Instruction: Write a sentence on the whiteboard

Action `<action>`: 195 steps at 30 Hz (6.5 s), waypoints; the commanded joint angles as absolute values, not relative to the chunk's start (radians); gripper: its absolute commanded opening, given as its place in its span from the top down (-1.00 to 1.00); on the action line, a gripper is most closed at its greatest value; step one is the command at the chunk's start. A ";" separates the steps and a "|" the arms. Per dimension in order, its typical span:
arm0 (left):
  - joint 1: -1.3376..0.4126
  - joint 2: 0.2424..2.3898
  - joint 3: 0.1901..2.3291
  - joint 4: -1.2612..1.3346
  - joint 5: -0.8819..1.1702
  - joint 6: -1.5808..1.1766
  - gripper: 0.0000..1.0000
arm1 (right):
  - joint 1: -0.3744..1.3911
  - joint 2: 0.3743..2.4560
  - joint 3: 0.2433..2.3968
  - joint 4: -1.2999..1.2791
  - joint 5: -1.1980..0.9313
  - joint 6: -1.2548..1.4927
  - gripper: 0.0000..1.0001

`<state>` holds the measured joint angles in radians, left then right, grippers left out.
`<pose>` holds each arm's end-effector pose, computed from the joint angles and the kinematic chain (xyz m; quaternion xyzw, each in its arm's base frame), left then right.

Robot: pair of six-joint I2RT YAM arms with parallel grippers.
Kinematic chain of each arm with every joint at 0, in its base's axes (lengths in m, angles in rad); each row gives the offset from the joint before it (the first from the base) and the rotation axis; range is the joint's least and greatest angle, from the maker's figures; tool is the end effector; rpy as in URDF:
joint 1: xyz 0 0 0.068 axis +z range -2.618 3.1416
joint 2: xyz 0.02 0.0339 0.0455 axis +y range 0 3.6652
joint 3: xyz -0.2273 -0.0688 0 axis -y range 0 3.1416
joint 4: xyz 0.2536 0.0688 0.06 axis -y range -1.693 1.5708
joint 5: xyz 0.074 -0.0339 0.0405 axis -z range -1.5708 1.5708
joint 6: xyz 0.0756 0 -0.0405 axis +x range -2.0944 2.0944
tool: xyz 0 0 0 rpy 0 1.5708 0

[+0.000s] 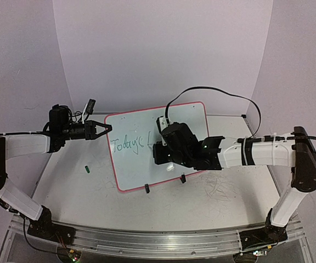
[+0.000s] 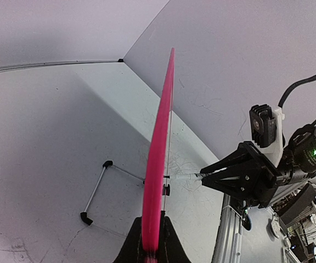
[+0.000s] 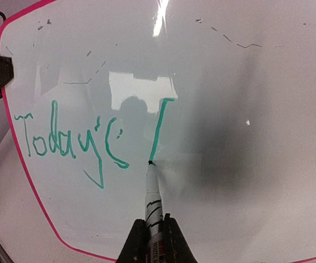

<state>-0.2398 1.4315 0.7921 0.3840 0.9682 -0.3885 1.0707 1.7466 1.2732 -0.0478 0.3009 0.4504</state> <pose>0.3163 -0.1414 0.2059 0.2317 0.7197 -0.5175 0.4008 0.2305 0.3750 0.2023 -0.1896 0.8377 0.2475 0.4483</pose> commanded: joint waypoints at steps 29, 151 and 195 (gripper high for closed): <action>-0.245 1.414 0.811 0.359 0.913 -0.351 1.00 | 1.044 1.727 1.323 0.029 0.259 0.412 1.00; -0.255 1.422 0.820 0.342 0.910 -0.334 1.00 | 1.054 1.722 1.297 -0.132 0.410 0.431 1.00; -0.259 1.422 0.823 0.335 0.911 -0.328 1.00 | 1.015 1.750 1.344 -0.079 0.422 0.418 1.00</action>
